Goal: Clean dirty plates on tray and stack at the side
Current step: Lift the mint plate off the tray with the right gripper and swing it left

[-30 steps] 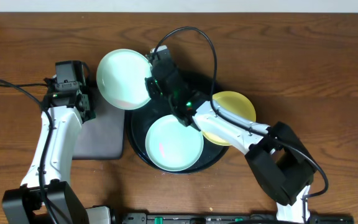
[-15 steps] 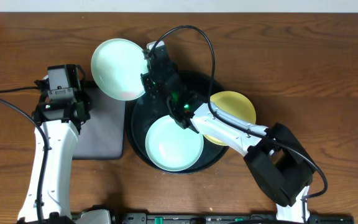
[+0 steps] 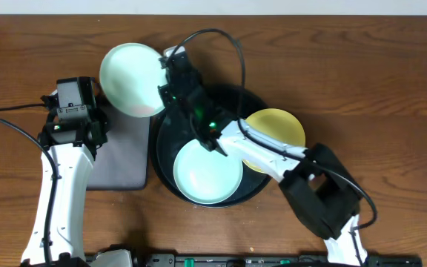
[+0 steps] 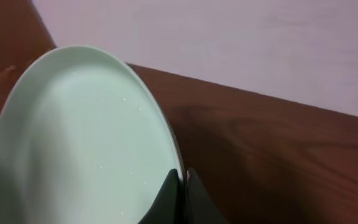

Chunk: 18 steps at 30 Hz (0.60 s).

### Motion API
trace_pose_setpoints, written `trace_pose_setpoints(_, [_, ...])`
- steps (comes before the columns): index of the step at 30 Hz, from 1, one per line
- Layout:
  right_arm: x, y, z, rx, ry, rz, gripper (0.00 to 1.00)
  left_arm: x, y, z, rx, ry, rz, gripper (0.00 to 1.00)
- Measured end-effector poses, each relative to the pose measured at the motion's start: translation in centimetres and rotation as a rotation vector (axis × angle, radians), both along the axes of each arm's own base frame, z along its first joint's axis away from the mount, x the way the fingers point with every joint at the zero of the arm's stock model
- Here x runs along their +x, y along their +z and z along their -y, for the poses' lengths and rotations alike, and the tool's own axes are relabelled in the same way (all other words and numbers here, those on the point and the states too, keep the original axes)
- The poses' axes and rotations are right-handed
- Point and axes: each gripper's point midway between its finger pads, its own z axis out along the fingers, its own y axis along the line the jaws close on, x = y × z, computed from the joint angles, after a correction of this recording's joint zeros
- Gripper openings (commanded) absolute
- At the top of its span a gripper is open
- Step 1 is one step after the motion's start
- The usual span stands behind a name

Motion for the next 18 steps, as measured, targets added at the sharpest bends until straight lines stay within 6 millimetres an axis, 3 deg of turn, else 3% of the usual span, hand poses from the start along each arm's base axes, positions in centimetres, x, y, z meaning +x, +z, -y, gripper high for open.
trace_pose_setpoints(8, [-0.6,-1.2,-2.8,-0.109,0.047,0.096,0.01,0.0,0.0,0.0,0.000,0.000,0.000,0.07])
trace_pose_setpoints(18, [-1.2,2.0,-4.5,-0.327,0.123,0.387,0.01,0.0,0.0,0.0,0.000,0.000,0.000,0.07])
